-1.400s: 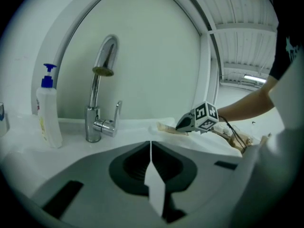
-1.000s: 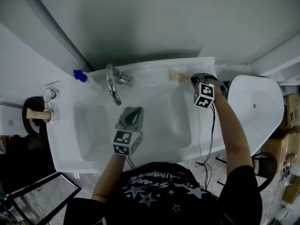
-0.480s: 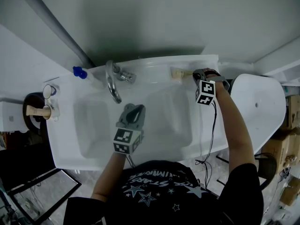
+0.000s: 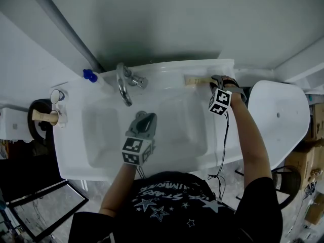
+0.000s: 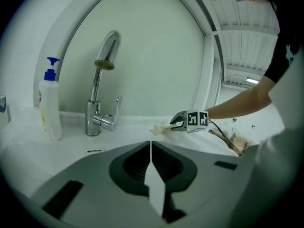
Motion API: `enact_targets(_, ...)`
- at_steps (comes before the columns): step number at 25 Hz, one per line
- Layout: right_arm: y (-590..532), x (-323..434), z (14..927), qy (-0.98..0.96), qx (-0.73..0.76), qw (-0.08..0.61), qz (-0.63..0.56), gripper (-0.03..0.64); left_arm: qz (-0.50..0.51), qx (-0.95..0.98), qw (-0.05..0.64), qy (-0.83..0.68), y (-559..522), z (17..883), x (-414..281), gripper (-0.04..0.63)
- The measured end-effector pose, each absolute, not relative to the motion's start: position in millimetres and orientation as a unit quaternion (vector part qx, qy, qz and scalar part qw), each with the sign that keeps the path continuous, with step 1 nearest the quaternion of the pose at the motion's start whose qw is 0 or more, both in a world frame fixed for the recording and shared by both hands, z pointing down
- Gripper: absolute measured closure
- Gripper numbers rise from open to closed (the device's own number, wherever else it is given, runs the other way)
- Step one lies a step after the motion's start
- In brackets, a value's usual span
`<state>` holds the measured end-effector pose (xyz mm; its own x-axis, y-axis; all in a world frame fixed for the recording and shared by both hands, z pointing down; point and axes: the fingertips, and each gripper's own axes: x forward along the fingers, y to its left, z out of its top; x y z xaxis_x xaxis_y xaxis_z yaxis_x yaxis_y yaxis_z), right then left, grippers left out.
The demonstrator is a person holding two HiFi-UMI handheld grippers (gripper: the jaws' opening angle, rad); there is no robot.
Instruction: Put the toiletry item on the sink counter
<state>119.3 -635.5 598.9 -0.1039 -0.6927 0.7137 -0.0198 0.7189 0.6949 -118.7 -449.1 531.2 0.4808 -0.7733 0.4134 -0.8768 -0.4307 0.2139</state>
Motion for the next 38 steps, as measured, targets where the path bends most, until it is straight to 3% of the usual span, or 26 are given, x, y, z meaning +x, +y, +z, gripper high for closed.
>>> enact_targets(10,-598.0,116.5,582.1,-0.718,0.292,0.581,-0.25,0.495,0.121,0.839,0.187,-0.496,-426.2,517.7,-110.0,0.575)
enact_targets(24,-513.1,91.1,485.7,-0.788,0.389,0.413,-0.24,0.587,0.096,0.832,0.154,-0.524,-363.8,481.5,-97.5,0.575)
enact_targets(38,-390.2,100.6,441.6,-0.848,0.404,0.293,-0.181,0.601,0.083,0.831,0.132,-0.534,-280.8,454.1,-59.8,0.575)
